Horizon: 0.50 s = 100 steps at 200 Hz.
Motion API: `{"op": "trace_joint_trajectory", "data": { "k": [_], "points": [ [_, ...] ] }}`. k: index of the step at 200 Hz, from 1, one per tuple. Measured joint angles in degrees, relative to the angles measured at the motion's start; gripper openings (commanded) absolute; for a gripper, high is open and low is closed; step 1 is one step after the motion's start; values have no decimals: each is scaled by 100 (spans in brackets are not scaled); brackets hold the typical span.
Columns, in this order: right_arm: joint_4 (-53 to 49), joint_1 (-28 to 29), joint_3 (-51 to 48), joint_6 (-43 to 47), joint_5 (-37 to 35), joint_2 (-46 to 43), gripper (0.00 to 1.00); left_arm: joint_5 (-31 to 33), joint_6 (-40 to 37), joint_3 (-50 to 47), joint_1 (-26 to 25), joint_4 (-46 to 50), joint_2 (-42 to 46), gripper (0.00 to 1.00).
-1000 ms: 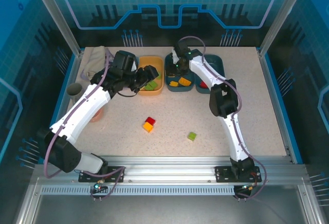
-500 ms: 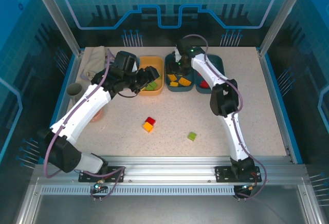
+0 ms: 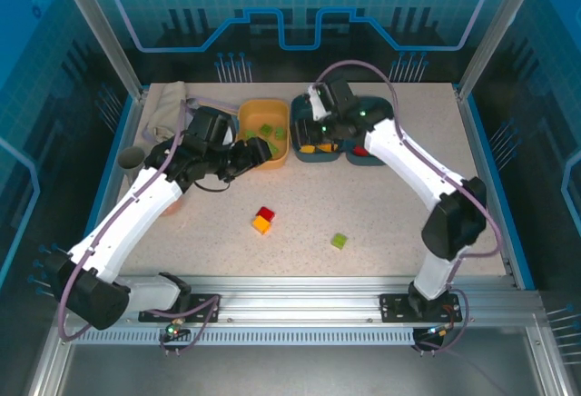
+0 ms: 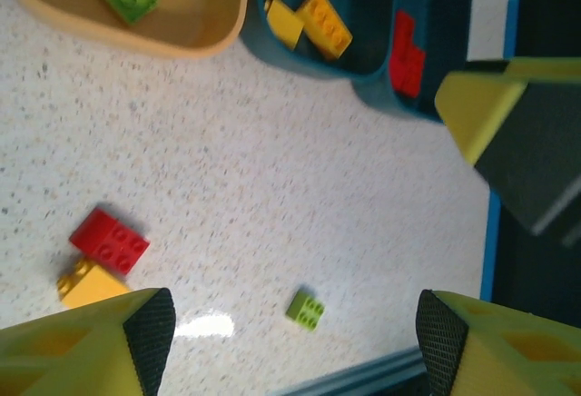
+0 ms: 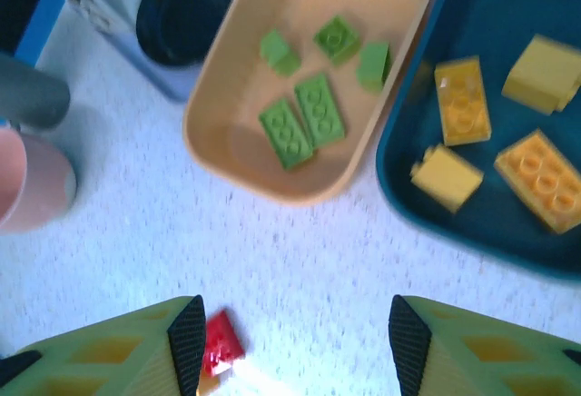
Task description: Sort the legos into containers by color
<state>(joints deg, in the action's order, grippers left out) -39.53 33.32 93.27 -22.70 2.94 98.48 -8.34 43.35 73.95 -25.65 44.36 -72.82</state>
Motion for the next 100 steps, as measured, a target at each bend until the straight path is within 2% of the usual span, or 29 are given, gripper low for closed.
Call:
{"op": "trace_joint_trajectory", "data": {
  "k": [21,52,100],
  "points": [
    [195,282,-1156,-46,-256,-800,58,-7,-164,-85,-345,109,-61,72],
    [160,680,-2702,-234,-581,-2612,61,-4,-457,-96,-1178,87,-520,70],
    [-402,1099,-3508,-660,-739,-5401,76,136,-774,59,-2575,11,-1891,68]
  ]
}}
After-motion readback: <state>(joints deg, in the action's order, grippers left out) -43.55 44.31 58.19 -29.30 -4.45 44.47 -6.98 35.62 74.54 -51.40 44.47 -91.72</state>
